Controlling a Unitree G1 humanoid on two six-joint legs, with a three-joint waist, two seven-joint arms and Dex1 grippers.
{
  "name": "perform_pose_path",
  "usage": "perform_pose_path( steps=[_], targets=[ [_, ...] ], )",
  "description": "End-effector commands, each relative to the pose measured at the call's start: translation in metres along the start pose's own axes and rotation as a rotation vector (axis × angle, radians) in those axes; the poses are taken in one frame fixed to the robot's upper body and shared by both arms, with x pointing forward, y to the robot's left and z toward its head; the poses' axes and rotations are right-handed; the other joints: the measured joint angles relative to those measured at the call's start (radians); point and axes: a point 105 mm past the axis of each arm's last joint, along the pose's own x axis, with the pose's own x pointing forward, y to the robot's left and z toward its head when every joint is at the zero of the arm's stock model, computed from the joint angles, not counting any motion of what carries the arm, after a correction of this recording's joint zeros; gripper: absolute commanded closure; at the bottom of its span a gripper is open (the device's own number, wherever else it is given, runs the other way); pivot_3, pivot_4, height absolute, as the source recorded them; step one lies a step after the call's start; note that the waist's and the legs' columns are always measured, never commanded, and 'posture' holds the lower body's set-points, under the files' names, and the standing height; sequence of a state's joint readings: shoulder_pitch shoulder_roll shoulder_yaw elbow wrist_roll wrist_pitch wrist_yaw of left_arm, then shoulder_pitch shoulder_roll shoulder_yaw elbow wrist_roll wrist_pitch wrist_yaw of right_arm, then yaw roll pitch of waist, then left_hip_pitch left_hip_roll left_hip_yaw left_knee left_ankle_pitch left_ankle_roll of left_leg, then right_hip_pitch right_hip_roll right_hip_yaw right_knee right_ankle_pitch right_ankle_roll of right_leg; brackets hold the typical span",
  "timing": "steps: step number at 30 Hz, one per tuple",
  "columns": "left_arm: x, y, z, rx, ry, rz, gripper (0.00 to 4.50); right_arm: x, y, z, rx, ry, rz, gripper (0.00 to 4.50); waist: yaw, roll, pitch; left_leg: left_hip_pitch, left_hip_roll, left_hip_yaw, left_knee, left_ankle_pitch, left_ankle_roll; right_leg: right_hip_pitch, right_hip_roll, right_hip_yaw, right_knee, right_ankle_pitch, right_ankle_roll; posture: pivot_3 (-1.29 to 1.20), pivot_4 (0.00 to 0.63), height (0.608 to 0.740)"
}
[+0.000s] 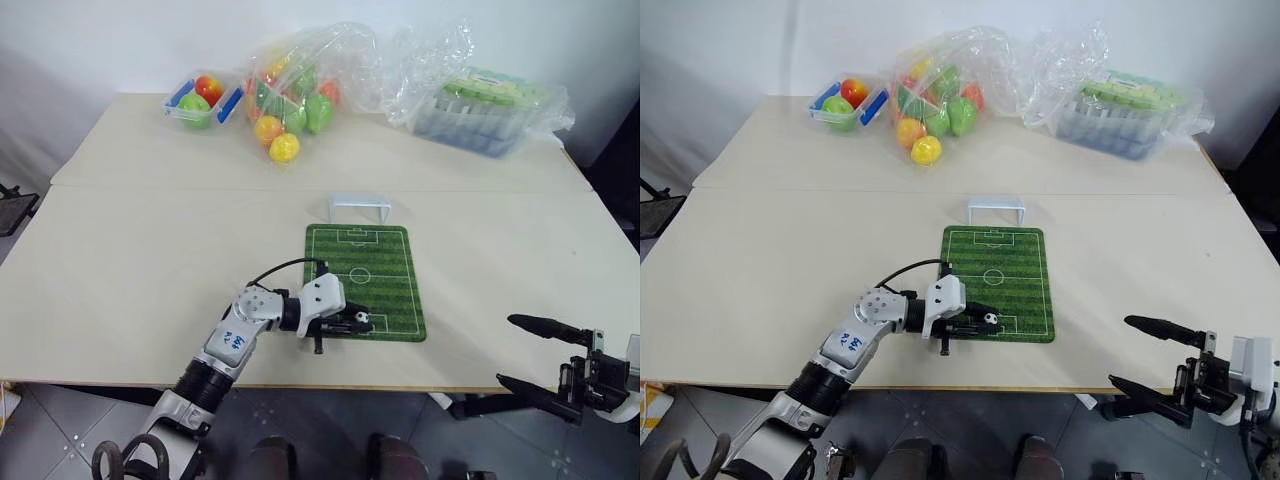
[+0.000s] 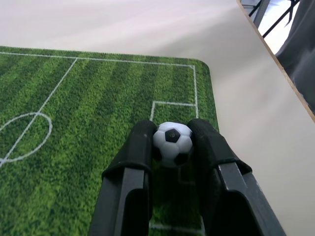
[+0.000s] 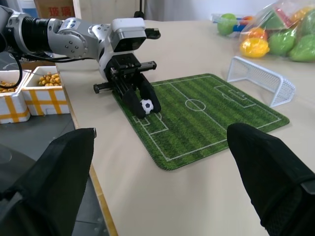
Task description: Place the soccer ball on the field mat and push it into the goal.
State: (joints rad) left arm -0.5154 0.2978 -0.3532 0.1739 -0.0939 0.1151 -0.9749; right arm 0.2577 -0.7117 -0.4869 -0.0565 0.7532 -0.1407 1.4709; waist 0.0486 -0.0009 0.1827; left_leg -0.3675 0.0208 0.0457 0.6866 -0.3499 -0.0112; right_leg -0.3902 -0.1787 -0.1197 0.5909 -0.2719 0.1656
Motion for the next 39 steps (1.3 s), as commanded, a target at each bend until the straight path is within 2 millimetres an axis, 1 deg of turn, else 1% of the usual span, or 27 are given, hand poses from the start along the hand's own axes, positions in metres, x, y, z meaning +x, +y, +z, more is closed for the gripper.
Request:
perform_pose_path(
  steps=[1, 2, 3, 6, 10, 16, 19, 21, 22, 24, 25, 27, 28, 29, 31, 33, 35, 36, 38, 39],
  targets=[
    [0.0, 0.0, 0.007, 0.038, -0.018, -0.005, 3.29, -0.004, 0.0, 0.004, -0.028, 0.01, 0.007, 0.0, 0.001, 0.0, 0.0, 0.0, 0.0, 0.0, 0.0, 0.0, 0.0, 0.0, 0.0, 0.0, 0.0, 0.0, 0.0, 0.0, 0.15, 0.74],
    [0.001, -0.001, 0.008, 0.037, -0.021, -0.009, 2.92, -0.005, -0.001, 0.003, -0.027, 0.014, 0.009, 0.0, 0.002, 0.0, 0.0, 0.0, 0.0, 0.0, 0.0, 0.0, 0.0, 0.0, 0.0, 0.0, 0.0, 0.0, 0.0, 0.0, 0.15, 0.74],
    [0.001, -0.003, 0.008, 0.03, -0.023, -0.021, 2.68, -0.005, -0.001, 0.003, -0.027, 0.016, 0.01, 0.0, 0.002, 0.0, 0.0, 0.0, 0.0, 0.0, 0.0, 0.0, 0.0, 0.0, 0.0, 0.0, 0.0, 0.0, 0.0, 0.0, 0.15, 0.74],
    [0.003, -0.002, 0.014, 0.042, -0.053, -0.012, 1.67, -0.005, -0.002, 0.002, -0.027, 0.018, 0.012, 0.0, 0.002, 0.0, 0.0, 0.0, 0.0, 0.0, 0.0, 0.0, 0.0, 0.0, 0.0, 0.0, 0.0, 0.0, 0.0, 0.0, 0.15, 0.74],
    [0.001, -0.001, 0.018, 0.072, -0.069, -0.012, 0.48, -0.004, -0.003, 0.001, -0.024, 0.016, 0.015, 0.0, 0.001, 0.0, 0.0, 0.0, 0.0, 0.0, 0.0, 0.0, 0.0, 0.0, 0.0, 0.0, 0.0, 0.0, 0.0, 0.0, 0.15, 0.74],
    [-0.006, -0.004, 0.024, 0.091, -0.085, -0.028, 0.48, -0.002, -0.003, -0.002, -0.009, 0.013, 0.024, 0.0, 0.001, 0.0, 0.0, 0.0, 0.0, 0.0, 0.0, 0.0, 0.0, 0.0, 0.0, 0.0, 0.0, 0.0, 0.0, 0.0, 0.15, 0.74],
    [-0.014, -0.003, 0.034, 0.119, -0.12, -0.022, 0.48, 0.0, -0.003, -0.004, -0.002, 0.011, 0.029, 0.0, 0.001, 0.0, 0.0, 0.0, 0.0, 0.0, 0.0, 0.0, 0.0, 0.0, 0.0, 0.0, 0.0, 0.0, 0.0, 0.0, 0.15, 0.74],
    [-0.025, -0.002, 0.042, 0.112, -0.156, -0.015, 0.48, 0.001, -0.004, -0.004, -0.005, 0.008, 0.031, 0.0, 0.0, 0.0, 0.0, 0.0, 0.0, 0.0, 0.001, 0.0, 0.0, 0.0, 0.0, 0.0, 0.0, 0.0, 0.0, 0.0, 0.15, 0.74],
    [-0.035, -0.002, 0.045, 0.111, -0.169, -0.014, 0.48, 0.001, -0.005, -0.003, -0.011, 0.004, 0.031, 0.0, -0.001, 0.0, 0.0, 0.0, 0.0, 0.0, 0.001, 0.0, 0.0, 0.0, 0.0, 0.0, 0.0, 0.0, 0.0, 0.0, 0.15, 0.74],
    [-0.051, -0.004, 0.044, 0.099, -0.171, -0.009, 0.48, 0.002, -0.008, -0.001, -0.023, -0.004, 0.029, 0.0, -0.004, 0.001, 0.0, 0.0, 0.0, 0.0, 0.001, 0.0, 0.0, 0.0, 0.0, 0.0, 0.001, 0.0, 0.0, 0.0, 0.15, 0.74],
    [-0.059, -0.005, 0.043, 0.095, -0.17, -0.008, 0.48, 0.002, -0.009, -0.001, -0.029, -0.008, 0.027, 0.0, -0.008, 0.001, -0.001, 0.0, 0.0, 0.0, 0.001, 0.0, 0.0, 0.0, 0.0, 0.0, 0.001, 0.0, 0.0, 0.0, 0.15, 0.74],
    [-0.086, -0.015, 0.031, 0.055, -0.148, -0.018, 0.48, 0.001, -0.01, 0.001, -0.048, -0.009, 0.04, 0.0, -0.018, 0.001, -0.001, 0.0, 0.0, 0.0, 0.001, 0.0, 0.0, 0.0, 0.0, 0.0, 0.001, 0.0, 0.0, 0.0, 0.15, 0.74],
    [-0.094, -0.019, 0.028, 0.044, -0.14, -0.022, 0.48, 0.0, -0.011, 0.001, -0.054, -0.009, 0.045, 0.0, -0.023, 0.001, -0.001, 0.0, 0.0, 0.0, 0.001, 0.0, 0.0, 0.0, 0.0, 0.0, 0.001, 0.0, 0.0, 0.0, 0.15, 0.74],
    [-0.103, -0.025, 0.021, 0.013, -0.116, -0.033, 0.66, -0.001, -0.011, 0.001, -0.06, -0.007, 0.056, 0.0, -0.025, 0.001, -0.001, 0.0, 0.0, 0.0, 0.001, 0.0, 0.0, 0.0, 0.0, 0.0, 0.001, 0.0, 0.0, 0.0, 0.15, 0.74],
    [-0.111, -0.034, 0.013, -0.027, -0.09, -0.045, 1.06, -0.002, -0.012, 0.001, -0.065, -0.001, 0.068, 0.0, -0.025, 0.001, -0.001, 0.0, 0.001, 0.0, 0.001, 0.0, 0.0, 0.0, 0.0, 0.0, 0.001, 0.0, 0.0, 0.0, 0.15, 0.74],
    [-0.114, -0.04, 0.005, -0.078, -0.077, -0.026, 1.71, -0.003, -0.014, 0.001, -0.072, 0.002, 0.073, 0.0, -0.02, 0.001, -0.001, 0.0, 0.001, 0.0, 0.002, 0.0, 0.0, 0.0, 0.0, 0.0, 0.001, 0.0, 0.0, 0.0, 0.15, 0.74],
    [-0.11, -0.051, -0.001, -0.127, -0.093, -0.036, 2.32, -0.005, -0.016, 0.001, -0.079, 0.013, 0.082, 0.0, -0.02, 0.002, -0.001, 0.0, 0.0, -0.001, 0.004, -0.001, 0.001, 0.001, 0.0, 0.0, 0.001, 0.001, 0.0, 0.0, 0.15, 0.74],
    [-0.1, -0.056, -0.003, -0.155, -0.109, -0.033, 2.65, -0.005, -0.018, 0.001, -0.081, 0.015, 0.081, 0.0, -0.02, 0.002, -0.001, 0.0, 0.0, -0.001, 0.004, -0.001, 0.001, 0.002, 0.0, 0.0, 0.001, 0.001, 0.0, 0.0, 0.15, 0.74],
    [-0.079, -0.063, -0.002, -0.175, -0.146, -0.039, 3.28, -0.006, -0.018, 0.0, -0.079, 0.022, 0.088, 0.0, -0.019, 0.002, -0.001, 0.001, 0.0, -0.001, 0.004, -0.001, 0.002, 0.003, 0.0, 0.0, 0.0, 0.001, 0.0, 0.0, 0.15, 0.74],
    [-0.071, -0.064, -0.001, -0.175, -0.156, -0.041, 3.57, -0.006, -0.017, 0.0, -0.076, 0.024, 0.09, 0.0, -0.018, 0.002, -0.001, 0.0, 0.0, -0.001, 0.004, -0.001, 0.002, 0.003, 0.0, 0.0, 0.0, 0.001, 0.0, 0.0, 0.15, 0.74]
  ],
)
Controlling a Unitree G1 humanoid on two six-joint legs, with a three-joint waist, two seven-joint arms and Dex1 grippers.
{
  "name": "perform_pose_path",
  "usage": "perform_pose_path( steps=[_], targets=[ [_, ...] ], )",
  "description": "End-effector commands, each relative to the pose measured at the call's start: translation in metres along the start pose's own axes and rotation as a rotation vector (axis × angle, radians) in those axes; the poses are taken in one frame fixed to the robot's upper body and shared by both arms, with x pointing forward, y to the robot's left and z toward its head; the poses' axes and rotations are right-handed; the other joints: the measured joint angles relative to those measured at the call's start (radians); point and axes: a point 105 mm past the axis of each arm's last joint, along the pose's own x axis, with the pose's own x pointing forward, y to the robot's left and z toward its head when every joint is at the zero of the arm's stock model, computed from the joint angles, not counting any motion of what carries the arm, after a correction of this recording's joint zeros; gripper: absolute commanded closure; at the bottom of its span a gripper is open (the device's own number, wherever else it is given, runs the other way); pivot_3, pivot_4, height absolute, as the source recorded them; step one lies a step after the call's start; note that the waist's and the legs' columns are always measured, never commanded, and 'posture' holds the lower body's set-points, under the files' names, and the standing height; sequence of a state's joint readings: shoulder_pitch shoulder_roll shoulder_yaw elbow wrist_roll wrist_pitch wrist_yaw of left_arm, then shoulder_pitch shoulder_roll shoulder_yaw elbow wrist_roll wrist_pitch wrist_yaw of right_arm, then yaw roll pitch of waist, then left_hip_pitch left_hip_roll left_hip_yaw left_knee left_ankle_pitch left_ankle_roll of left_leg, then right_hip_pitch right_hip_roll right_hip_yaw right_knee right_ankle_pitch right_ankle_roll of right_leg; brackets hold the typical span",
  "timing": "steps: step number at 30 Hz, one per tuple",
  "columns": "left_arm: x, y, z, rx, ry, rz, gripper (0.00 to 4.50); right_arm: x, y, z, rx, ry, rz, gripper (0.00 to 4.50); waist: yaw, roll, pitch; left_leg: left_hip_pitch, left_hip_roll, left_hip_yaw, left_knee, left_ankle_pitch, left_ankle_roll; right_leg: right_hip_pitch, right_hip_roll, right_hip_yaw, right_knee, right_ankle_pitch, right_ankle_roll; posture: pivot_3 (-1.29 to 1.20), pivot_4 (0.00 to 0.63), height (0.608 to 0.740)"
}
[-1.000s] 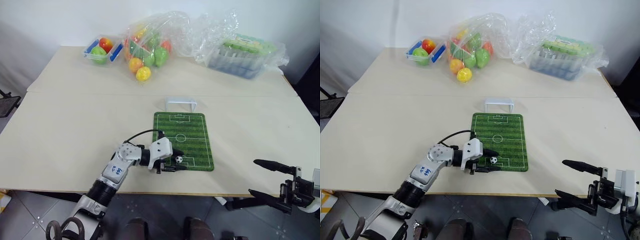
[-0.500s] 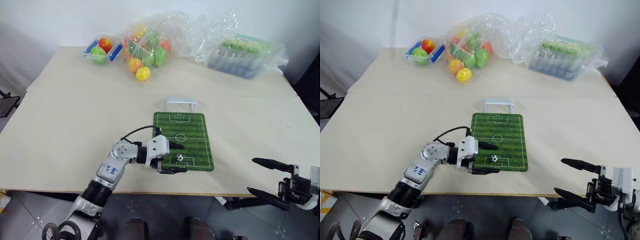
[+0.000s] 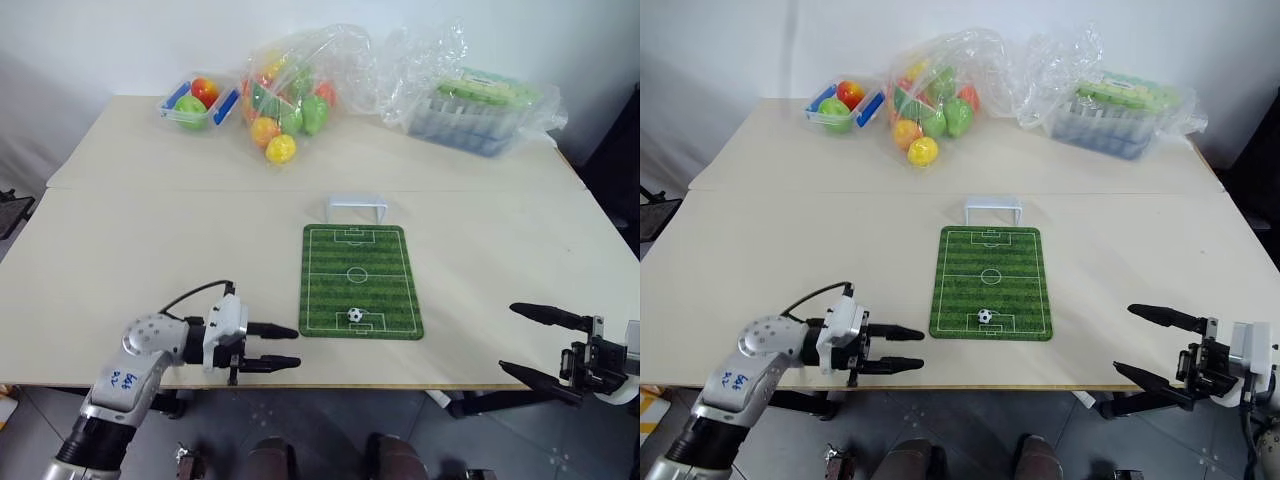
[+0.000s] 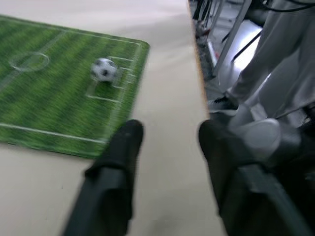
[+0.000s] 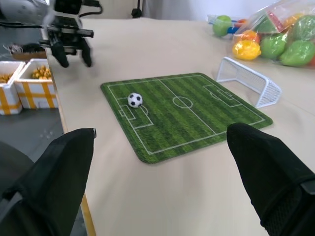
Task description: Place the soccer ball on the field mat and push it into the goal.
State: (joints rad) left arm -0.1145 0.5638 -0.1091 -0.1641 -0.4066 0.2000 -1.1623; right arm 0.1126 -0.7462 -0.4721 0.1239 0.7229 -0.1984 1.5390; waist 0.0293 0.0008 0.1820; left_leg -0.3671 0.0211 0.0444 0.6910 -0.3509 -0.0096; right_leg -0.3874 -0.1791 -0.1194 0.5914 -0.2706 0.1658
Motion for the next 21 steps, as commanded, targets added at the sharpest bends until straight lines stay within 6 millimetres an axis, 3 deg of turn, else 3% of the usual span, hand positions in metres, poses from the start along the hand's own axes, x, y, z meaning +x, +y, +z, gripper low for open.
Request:
perform_pose_path(
  steps=[1, 3, 12, 21],
  targets=[
    [0.032, -0.01, 0.009, 0.03, -0.049, -0.035, 3.92, -0.002, 0.008, 0.004, -0.019, 0.016, 0.095, 0.0, 0.001, 0.0, 0.0, 0.0, 0.0, 0.0, 0.0, 0.0, 0.0, 0.0, 0.0, 0.0, 0.0, 0.0, 0.0, 0.0, 0.15, 0.74],
    [0.045, -0.006, 0.009, 0.033, -0.053, -0.016, 4.46, -0.002, 0.01, 0.003, -0.009, 0.019, 0.105, 0.0, -0.001, 0.0, 0.0, 0.0, 0.0, 0.0, 0.001, 0.0, 0.0, 0.0, 0.0, 0.0, 0.0, 0.0, 0.0, 0.0, 0.15, 0.74],
    [0.091, 0.019, 0.023, 0.025, -0.069, 0.036, 4.46, -0.017, 0.012, -0.003, 0.013, 0.085, 0.084, 0.0, -0.002, 0.001, 0.0, 0.001, 0.0, 0.0, 0.005, -0.001, 0.001, 0.003, 0.0, 0.0, -0.001, 0.002, 0.001, 0.0, 0.15, 0.74],
    [0.099, 0.041, 0.023, 0.036, -0.03, 0.09, 4.46, -0.019, 0.016, -0.009, 0.014, 0.082, 0.05, 0.0, -0.002, 0.001, 0.0, 0.001, 0.0, -0.001, 0.005, -0.001, 0.001, 0.003, 0.0, 0.0, -0.001, 0.002, 0.0, 0.0, 0.15, 0.74]
  ],
)
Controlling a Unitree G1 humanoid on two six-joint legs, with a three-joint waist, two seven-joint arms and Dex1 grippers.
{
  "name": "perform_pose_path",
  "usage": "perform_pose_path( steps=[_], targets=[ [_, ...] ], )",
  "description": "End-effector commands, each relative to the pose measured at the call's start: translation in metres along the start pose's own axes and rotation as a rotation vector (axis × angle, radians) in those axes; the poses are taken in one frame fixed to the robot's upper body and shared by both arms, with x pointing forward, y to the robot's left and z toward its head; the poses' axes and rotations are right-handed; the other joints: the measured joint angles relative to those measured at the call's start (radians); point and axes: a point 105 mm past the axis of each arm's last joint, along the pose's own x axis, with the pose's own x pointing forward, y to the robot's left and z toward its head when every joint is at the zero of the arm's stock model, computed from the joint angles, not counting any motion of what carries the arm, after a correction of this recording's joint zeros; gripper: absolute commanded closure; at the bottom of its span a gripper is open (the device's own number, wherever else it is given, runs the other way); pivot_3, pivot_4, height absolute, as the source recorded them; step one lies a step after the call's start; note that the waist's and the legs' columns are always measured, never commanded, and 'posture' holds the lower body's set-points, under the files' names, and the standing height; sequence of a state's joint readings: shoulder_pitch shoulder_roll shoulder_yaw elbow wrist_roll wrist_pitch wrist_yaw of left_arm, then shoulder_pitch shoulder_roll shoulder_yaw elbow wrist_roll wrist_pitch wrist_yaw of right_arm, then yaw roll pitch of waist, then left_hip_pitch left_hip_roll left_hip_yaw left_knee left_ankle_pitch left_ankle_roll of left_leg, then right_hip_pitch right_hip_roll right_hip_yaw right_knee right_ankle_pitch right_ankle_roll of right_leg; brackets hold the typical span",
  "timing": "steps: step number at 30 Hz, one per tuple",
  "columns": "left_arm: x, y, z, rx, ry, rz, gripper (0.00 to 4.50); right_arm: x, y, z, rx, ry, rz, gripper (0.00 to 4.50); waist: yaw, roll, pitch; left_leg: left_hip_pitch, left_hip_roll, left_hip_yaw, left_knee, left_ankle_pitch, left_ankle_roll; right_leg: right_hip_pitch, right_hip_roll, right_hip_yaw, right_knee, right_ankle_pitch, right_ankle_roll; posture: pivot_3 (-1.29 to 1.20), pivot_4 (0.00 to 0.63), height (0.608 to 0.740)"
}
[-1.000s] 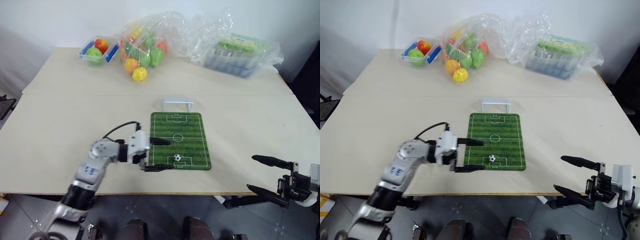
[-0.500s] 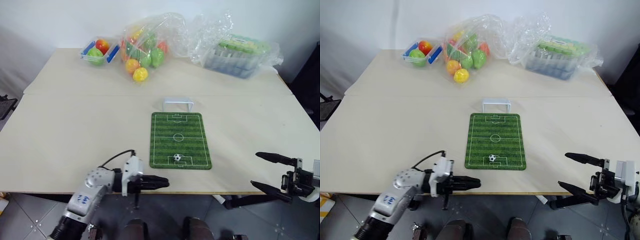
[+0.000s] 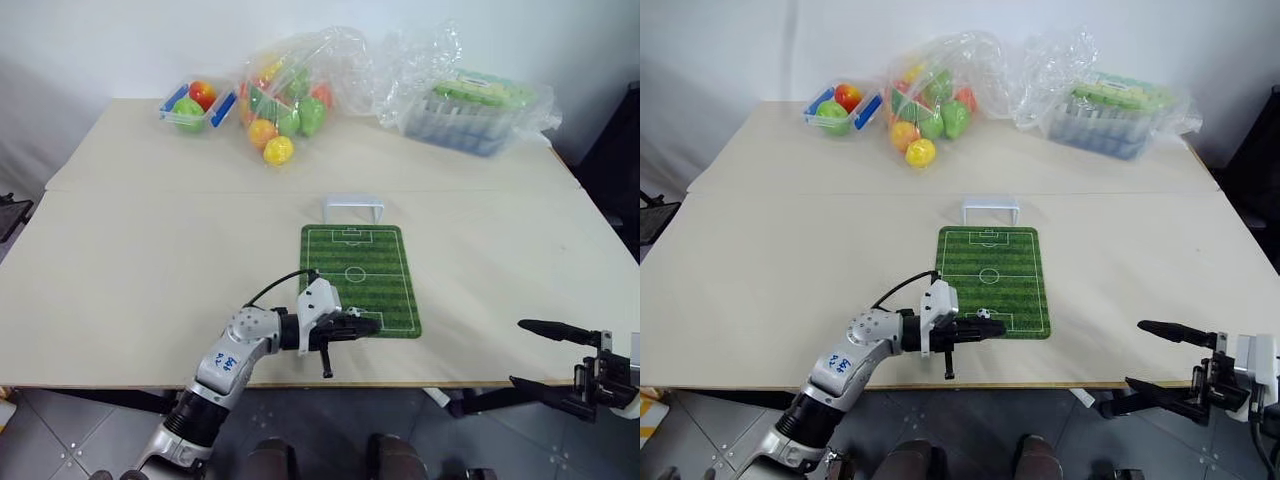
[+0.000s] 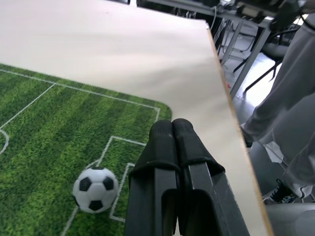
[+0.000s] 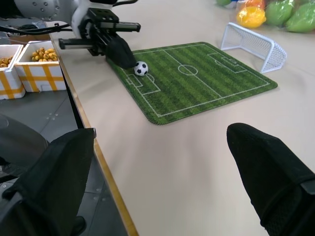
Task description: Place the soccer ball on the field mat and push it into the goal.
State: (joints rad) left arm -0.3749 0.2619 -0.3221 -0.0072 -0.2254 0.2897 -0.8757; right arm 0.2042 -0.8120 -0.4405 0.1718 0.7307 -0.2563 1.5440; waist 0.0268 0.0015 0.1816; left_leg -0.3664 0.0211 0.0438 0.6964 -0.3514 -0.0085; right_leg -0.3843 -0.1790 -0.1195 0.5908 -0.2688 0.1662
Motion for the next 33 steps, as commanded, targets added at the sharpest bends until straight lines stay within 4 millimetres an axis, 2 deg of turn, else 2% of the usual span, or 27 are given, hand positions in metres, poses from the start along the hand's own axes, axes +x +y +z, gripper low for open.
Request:
perform_pose_path(
  steps=[1, 4, 10, 13, 15, 18, 22, 24, 27, 29, 32, 33],
  targets=[
    [0.002, 0.009, 0.005, 0.033, -0.001, 0.014, 4.46, -0.002, 0.006, 0.005, -0.037, -0.017, 0.034, 0.0, 0.0, 0.0, 0.0, 0.0, 0.0, 0.0, 0.0, 0.0, 0.0, 0.0, 0.0, 0.0, 0.0, 0.0, 0.0, 0.0, 0.15, 0.74],
    [0.002, 0.014, 0.006, 0.04, 0.003, 0.0, 4.46, 0.0, 0.007, 0.005, -0.04, -0.025, 0.025, 0.0, 0.001, 0.0, 0.0, 0.0, 0.0, 0.0, 0.001, 0.0, 0.0, 0.0, 0.0, 0.0, 0.0, 0.0, 0.0, 0.0, 0.15, 0.74],
    [0.017, 0.043, 0.015, 0.13, 0.012, 0.018, 4.46, 0.004, 0.004, 0.009, -0.053, -0.062, -0.074, 0.0, 0.005, 0.0, 0.0, -0.001, 0.0, -0.001, 0.001, 0.0, 0.0, 0.0, 0.0, -0.001, -0.001, 0.0, 0.0, 0.0, 0.15, 0.74],
    [0.023, 0.063, 0.026, 0.22, -0.01, 0.053, 4.46, 0.007, -0.003, 0.01, -0.056, -0.093, -0.173, 0.0, 0.006, 0.0, 0.0, -0.002, 0.0, -0.001, 0.001, 0.0, 0.0, 0.0, 0.0, -0.001, -0.001, 0.0, 0.001, 0.0, 0.15, 0.74],
    [0.021, 0.076, 0.042, 0.253, -0.067, 0.099, 4.46, 0.01, -0.013, 0.012, -0.066, -0.134, -0.277, 0.0, 0.003, -0.001, 0.0, -0.002, 0.0, 0.0, 0.001, 0.0, 0.0, 0.0, 0.0, -0.001, -0.001, 0.0, 0.001, 0.0, 0.15, 0.74],
    [0.001, 0.078, 0.054, 0.297, -0.135, 0.102, 4.46, 0.016, -0.023, 0.017, -0.066, -0.2, -0.375, 0.0, -0.006, 0.0, 0.0, -0.002, 0.0, 0.0, 0.0, 0.0, 0.0, -0.002, 0.0, 0.0, -0.001, 0.0, 0.0, 0.0, 0.15, 0.74],
    [-0.056, 0.06, 0.042, 0.323, -0.136, 0.096, 4.46, 0.019, -0.031, 0.017, -0.063, -0.23, -0.413, 0.0, -0.021, 0.003, -0.002, -0.002, 0.0, 0.003, -0.004, 0.0, 0.0, -0.006, 0.0, 0.002, 0.0, 0.001, 0.0, 0.0, 0.15, 0.74],
    [-0.086, 0.06, 0.043, 0.338, -0.149, 0.18, 4.46, 0.019, -0.035, 0.016, -0.066, -0.228, -0.41, 0.0, -0.022, 0.003, -0.001, -0.002, 0.0, 0.003, -0.005, 0.0, 0.0, -0.006, 0.0, 0.002, 0.001, 0.0, 0.0, 0.0, 0.15, 0.74],
    [-0.118, 0.062, 0.046, 0.346, -0.157, 0.291, 4.46, 0.02, -0.04, 0.016, -0.073, -0.23, -0.405, 0.0, -0.01, 0.002, -0.001, -0.003, 0.0, 0.002, -0.003, 0.0, 0.0, -0.006, 0.0, 0.002, 0.001, 0.001, 0.0, 0.0, 0.15, 0.74],
    [-0.126, 0.062, 0.047, 0.34, -0.156, 0.314, 4.46, 0.02, -0.042, 0.016, -0.077, -0.232, -0.405, 0.0, 0.002, 0.003, -0.001, -0.003, 0.0, 0.002, -0.001, 0.0, 0.0, -0.005, 0.0, 0.002, 0.001, 0.001, 0.0, 0.0, 0.15, 0.74],
    [-0.178, 0.055, 0.046, 0.324, -0.141, 0.43, 4.46, 0.023, -0.045, 0.017, -0.087, -0.251, -0.403, 0.0, -0.004, 0.003, -0.001, -0.003, 0.0, 0.002, 0.0, -0.001, 0.002, -0.004, 0.0, 0.002, 0.001, 0.001, 0.001, 0.0, 0.15, 0.74],
    [-0.187, 0.051, 0.046, 0.319, -0.138, 0.446, 4.46, 0.023, -0.045, 0.017, -0.089, -0.255, -0.403, 0.0, -0.009, 0.003, -0.001, -0.002, 0.0, 0.002, 0.0, -0.002, 0.002, -0.004, 0.0, 0.003, 0.001, 0.001, 0.001, 0.0, 0.15, 0.74]
  ],
)
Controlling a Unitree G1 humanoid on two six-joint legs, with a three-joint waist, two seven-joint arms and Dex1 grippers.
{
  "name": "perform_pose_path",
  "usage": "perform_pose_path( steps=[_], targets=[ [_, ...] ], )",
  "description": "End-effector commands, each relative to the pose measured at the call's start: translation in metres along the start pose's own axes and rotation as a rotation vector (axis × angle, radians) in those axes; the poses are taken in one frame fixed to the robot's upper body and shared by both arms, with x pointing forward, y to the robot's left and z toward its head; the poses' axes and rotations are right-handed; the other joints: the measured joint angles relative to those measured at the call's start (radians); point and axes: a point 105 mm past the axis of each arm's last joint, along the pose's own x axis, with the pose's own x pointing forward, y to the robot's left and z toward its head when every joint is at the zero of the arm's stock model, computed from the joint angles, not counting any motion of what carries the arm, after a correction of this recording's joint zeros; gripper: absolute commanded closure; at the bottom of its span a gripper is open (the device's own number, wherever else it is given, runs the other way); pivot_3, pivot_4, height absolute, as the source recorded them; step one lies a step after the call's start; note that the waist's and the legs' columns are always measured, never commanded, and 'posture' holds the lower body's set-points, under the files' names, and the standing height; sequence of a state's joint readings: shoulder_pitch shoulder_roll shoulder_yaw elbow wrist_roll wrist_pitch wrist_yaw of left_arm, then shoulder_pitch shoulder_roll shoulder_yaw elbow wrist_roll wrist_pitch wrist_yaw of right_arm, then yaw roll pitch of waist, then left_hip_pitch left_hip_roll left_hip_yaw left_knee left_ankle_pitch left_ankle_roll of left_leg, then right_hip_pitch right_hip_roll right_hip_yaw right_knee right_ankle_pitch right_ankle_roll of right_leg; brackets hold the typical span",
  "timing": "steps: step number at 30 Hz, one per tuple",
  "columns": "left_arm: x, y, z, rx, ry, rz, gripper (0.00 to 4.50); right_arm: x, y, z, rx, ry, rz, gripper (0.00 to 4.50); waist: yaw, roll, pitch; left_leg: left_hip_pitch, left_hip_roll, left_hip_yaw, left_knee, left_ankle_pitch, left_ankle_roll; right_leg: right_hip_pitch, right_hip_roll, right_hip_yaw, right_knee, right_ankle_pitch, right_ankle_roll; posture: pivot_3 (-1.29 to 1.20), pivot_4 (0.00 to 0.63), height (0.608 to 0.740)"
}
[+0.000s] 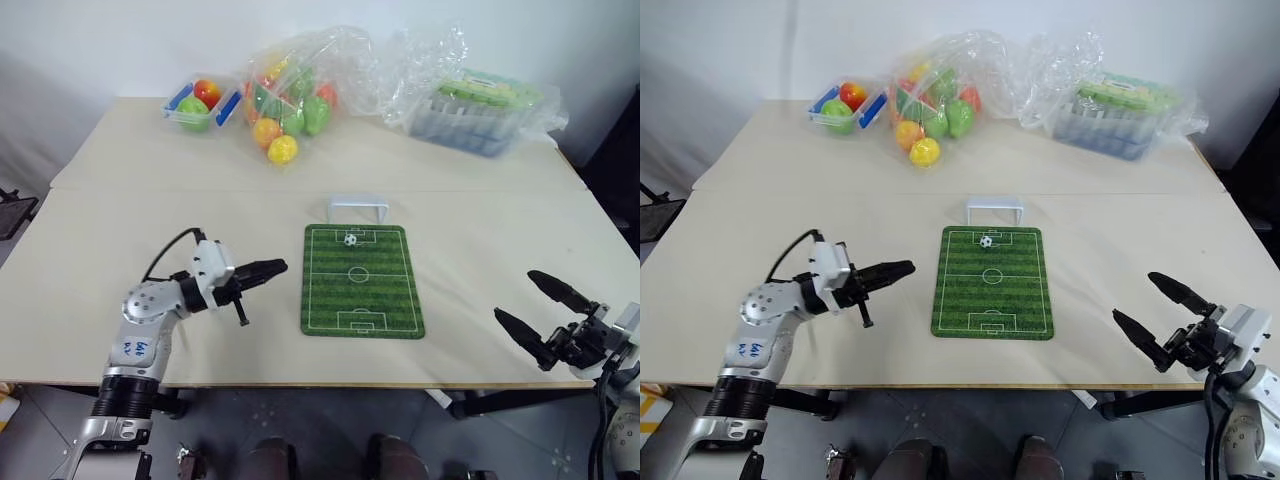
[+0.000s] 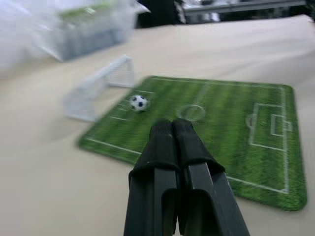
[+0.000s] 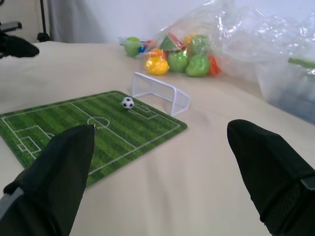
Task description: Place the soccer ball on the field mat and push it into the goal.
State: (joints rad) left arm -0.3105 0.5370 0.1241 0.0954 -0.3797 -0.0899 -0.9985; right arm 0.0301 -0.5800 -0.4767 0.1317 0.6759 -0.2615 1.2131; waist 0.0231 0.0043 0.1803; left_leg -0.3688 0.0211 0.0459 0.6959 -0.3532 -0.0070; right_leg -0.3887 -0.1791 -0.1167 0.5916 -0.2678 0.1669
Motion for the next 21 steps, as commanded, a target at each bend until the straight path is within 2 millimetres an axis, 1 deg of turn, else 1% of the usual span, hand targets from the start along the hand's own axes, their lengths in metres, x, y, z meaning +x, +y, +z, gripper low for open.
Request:
perform_pose_path(
  steps=[1, 4, 8, 11, 15, 21],
  targets=[
    [-0.042, 0.008, 0.015, 0.012, 0.002, 0.093, 4.46, -0.004, -0.004, 0.004, -0.027, -0.014, -0.013, 0.0, -0.01, 0.0, 0.0, 0.0, 0.001, 0.001, -0.001, 0.0, 0.0, -0.001, 0.0, 0.001, 0.0, 0.0, 0.0, 0.0, 0.15, 0.74],
    [-0.055, 0.008, 0.013, -0.017, 0.037, 0.144, 4.46, -0.004, -0.005, 0.003, -0.028, -0.015, -0.01, 0.0, -0.011, 0.001, 0.0, 0.0, 0.002, 0.002, -0.003, 0.0, -0.001, -0.002, 0.001, 0.001, 0.0, 0.0, -0.001, 0.0, 0.15, 0.74],
    [-0.085, 0.011, -0.002, -0.105, 0.114, 0.281, 4.46, -0.003, -0.006, 0.001, -0.023, -0.017, -0.006, 0.0, -0.004, 0.001, 0.0, 0.001, 0.001, 0.003, -0.002, 0.0, 0.0, -0.002, 0.001, 0.002, 0.0, 0.0, 0.0, 0.0, 0.15, 0.74],
    [-0.097, 0.011, -0.007, -0.099, 0.14, 0.352, 4.46, -0.001, -0.007, -0.001, -0.023, -0.019, -0.005, 0.0, -0.002, 0.001, 0.0, 0.0, 0.002, 0.003, -0.003, -0.001, -0.001, -0.002, 0.002, 0.002, 0.0, 0.0, 0.0, 0.0, 0.15, 0.74],
    [-0.098, 0.011, -0.005, -0.096, 0.118, 0.383, 4.46, -0.001, -0.008, -0.001, -0.025, -0.022, -0.004, 0.0, -0.001, 0.001, 0.0, 0.001, 0.002, 0.003, -0.003, -0.001, -0.001, -0.002, 0.002, 0.002, 0.0, 0.0, -0.001, 0.0, 0.15, 0.74],
    [-0.095, 0.012, -0.004, -0.082, 0.109, 0.383, 4.46, 0.002, -0.011, -0.001, -0.031, -0.024, 0.003, 0.0, -0.003, 0.001, 0.0, 0.0, 0.002, 0.003, -0.003, -0.001, -0.001, -0.003, 0.002, 0.002, 0.0, 0.0, -0.001, 0.0, 0.15, 0.74]
  ],
)
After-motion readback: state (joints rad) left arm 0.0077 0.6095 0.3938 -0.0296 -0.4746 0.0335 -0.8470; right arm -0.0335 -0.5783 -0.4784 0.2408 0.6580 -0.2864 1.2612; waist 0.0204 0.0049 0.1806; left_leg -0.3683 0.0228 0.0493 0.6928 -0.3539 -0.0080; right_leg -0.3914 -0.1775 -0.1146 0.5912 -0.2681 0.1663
